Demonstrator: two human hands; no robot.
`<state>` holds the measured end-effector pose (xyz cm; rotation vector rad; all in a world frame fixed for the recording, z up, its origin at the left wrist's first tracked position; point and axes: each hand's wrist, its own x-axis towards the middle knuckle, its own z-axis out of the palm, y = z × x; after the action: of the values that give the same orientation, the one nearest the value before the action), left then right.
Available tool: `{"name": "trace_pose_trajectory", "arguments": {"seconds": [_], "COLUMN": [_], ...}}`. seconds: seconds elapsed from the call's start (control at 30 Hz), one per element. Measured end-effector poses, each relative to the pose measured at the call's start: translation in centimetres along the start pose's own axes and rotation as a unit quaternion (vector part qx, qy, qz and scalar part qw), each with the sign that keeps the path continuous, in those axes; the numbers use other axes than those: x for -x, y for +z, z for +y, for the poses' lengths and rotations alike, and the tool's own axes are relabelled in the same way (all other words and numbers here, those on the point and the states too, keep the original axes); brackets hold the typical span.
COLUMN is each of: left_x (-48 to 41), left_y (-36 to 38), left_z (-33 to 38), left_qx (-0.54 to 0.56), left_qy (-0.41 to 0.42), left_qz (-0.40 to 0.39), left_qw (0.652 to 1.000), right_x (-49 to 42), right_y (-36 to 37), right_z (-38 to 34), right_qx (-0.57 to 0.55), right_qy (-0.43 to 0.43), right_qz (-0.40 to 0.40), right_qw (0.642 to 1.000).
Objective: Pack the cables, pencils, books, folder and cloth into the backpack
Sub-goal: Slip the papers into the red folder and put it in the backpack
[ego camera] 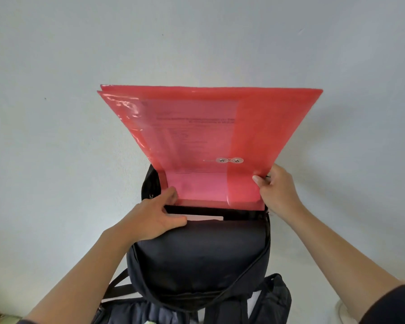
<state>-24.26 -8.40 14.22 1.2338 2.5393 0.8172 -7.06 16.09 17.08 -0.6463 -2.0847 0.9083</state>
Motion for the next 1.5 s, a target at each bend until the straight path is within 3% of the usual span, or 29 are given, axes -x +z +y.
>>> {"name": "trace_pose_trajectory", "arguments": {"seconds": [0.37, 0.9, 1.37, 1.5], "left_x": [-0.2, -0.6, -0.6, -0.4], "left_y": [1.0, 1.0, 0.7, 0.7], "left_z": [0.0, -0.6, -0.1, 0.5], "left_qx": [-0.040, -0.011, -0.008, -0.121], "left_qy": [-0.008, 0.003, 0.005, -0.006], "left_qz": [-0.001, 0.030, 0.045, 0.085], "left_qw": [0.999, 1.000, 0.999, 0.989], "right_x": [-0.8, -1.5, -1.1, -0.6], "right_y": [-0.6, 0.2, -0.2, 0.3], "right_z": [0.3, 0.7, -0.4, -1.1], "right_qx": [-0.088, -0.094, 0.017, 0.043], "right_qy": [0.062, 0.089, 0.017, -0.017], "right_qz": [-0.026, 0.002, -0.035, -0.044], "right_qw": [0.994, 0.992, 0.999, 0.998]}}
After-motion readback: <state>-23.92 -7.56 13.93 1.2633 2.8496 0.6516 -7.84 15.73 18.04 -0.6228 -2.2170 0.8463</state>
